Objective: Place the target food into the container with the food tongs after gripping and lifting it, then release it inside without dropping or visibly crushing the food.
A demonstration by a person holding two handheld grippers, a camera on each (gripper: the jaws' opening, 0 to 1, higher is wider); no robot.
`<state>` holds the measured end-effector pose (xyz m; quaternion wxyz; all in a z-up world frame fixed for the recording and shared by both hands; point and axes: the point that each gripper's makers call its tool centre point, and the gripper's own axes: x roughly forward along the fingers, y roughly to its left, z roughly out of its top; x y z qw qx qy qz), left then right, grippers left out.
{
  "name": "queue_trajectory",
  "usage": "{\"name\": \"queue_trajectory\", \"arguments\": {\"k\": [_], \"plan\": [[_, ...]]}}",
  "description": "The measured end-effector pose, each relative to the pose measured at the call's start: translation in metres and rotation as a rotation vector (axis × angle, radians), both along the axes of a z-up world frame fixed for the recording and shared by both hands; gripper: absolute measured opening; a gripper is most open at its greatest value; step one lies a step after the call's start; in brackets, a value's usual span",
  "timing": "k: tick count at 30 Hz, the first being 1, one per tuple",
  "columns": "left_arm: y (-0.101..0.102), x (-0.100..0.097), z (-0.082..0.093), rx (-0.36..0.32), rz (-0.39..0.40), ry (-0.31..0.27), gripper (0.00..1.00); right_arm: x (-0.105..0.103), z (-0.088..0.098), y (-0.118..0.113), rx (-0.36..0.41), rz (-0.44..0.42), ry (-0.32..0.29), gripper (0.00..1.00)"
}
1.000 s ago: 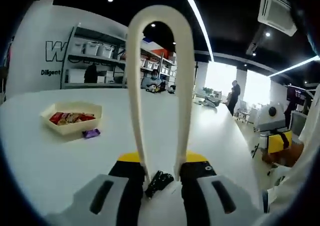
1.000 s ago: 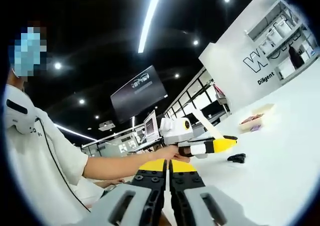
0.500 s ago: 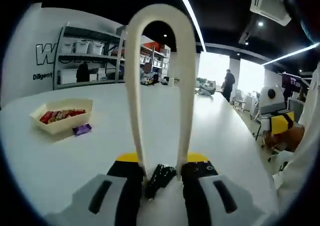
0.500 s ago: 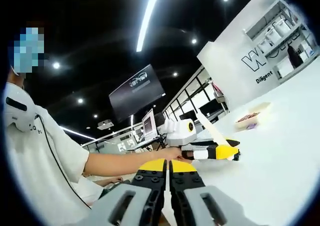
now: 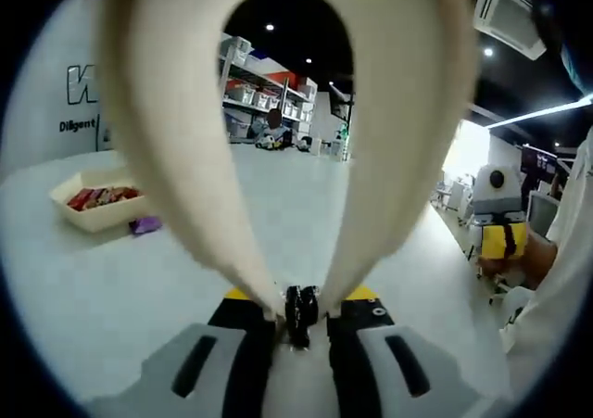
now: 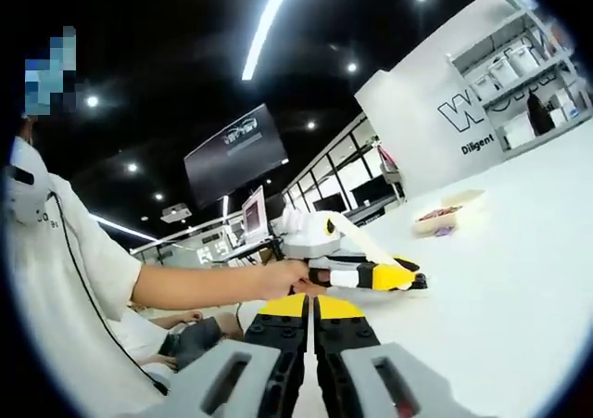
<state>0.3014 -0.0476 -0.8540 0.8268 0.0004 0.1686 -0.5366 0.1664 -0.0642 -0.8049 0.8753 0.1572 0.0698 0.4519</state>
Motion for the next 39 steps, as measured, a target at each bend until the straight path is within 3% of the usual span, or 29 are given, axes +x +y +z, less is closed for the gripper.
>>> {"name": "queue_trajectory", "arguments": {"k": [3, 9, 12, 21, 27, 35, 39], "plan": [[0.001, 0.001, 0.000, 0.009, 0.013, 0.008, 0.20, 0.011, -0.012, -0.009, -0.112, -0.070, -0.034, 0.00], [0.002, 0.005, 0.001, 0.070, 0.029, -0.004, 0.21, 0.023, -0.023, -0.018, -0.232, -0.144, -0.055, 0.31], [0.002, 0.004, 0.001, 0.091, 0.026, -0.015, 0.21, 0.025, -0.027, -0.015, -0.281, -0.142, -0.067, 0.39], [0.002, 0.000, 0.009, 0.104, -0.003, -0.023, 0.18, 0.021, -0.024, -0.012, -0.232, -0.127, -0.043, 0.42], [0.006, 0.006, 0.011, 0.105, 0.026, -0.021, 0.23, 0.020, -0.025, -0.013, -0.219, -0.128, -0.029, 0.42], [-0.004, 0.005, -0.003, 0.145, 0.029, 0.013, 0.27, 0.017, -0.021, -0.011, -0.197, -0.123, -0.027, 0.42], [-0.007, 0.007, -0.002, 0.175, 0.031, -0.014, 0.28, 0.017, -0.024, -0.014, -0.203, -0.129, -0.021, 0.42]]}}
